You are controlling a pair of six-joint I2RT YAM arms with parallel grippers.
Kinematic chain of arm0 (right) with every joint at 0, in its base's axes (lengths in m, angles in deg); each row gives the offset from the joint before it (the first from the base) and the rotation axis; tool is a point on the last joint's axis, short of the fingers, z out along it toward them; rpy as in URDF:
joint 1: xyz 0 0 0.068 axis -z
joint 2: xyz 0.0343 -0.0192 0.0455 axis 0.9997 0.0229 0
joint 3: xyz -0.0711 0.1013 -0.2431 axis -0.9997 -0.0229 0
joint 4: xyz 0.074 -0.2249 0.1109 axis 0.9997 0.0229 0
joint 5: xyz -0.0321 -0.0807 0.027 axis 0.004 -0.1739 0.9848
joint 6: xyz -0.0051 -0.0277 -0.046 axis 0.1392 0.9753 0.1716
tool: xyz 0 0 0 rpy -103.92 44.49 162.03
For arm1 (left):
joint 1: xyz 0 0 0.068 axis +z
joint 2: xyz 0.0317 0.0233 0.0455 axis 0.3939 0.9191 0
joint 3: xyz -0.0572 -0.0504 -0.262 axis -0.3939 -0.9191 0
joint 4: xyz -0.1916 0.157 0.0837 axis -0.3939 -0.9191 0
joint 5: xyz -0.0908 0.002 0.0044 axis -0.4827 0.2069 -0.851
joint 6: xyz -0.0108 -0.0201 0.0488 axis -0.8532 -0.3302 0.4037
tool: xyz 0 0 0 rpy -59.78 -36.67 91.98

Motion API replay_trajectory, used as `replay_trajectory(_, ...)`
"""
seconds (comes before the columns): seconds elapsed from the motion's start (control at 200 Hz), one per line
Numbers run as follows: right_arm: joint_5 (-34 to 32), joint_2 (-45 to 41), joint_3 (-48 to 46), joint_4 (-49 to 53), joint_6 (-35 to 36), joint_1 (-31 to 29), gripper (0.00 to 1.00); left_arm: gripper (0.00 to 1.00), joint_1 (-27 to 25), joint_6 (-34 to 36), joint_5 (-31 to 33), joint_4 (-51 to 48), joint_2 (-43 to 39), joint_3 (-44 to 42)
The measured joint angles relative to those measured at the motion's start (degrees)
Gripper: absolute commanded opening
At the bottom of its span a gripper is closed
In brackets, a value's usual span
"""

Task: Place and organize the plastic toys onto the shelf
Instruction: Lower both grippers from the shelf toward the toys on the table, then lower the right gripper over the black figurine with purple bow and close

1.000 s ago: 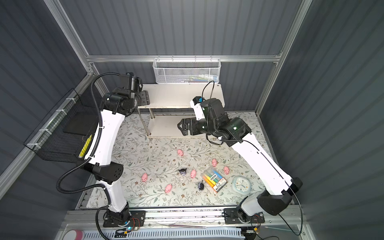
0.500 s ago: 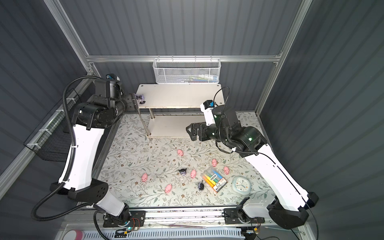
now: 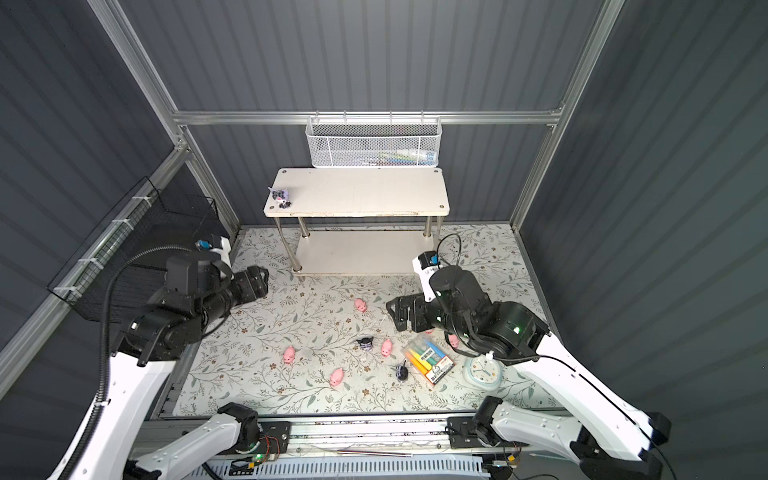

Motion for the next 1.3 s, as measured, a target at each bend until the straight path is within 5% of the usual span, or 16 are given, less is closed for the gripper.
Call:
replay_trajectory(0.21, -3.0, 0.0, -4.7, -0.1, -3.4, -4.2, 0.99, 0.79, -4.6, -4.6, -2.8, 5.0, -4.0, -15.2)
replay_trajectory(0.7, -6.3, 0.3, -17.6, -6.2, -9.8, -7.5, 0.92, 0.79, -23.3, -11.7, 5.4, 16.9, 3.1, -28.3)
replay_trajectory(1.301, -12.5, 16.9, -22.6, -18.8, -17.4, -15.4, 0.80, 0.95, -25.0, -12.5, 15.7, 21.3, 7.5, -35.3)
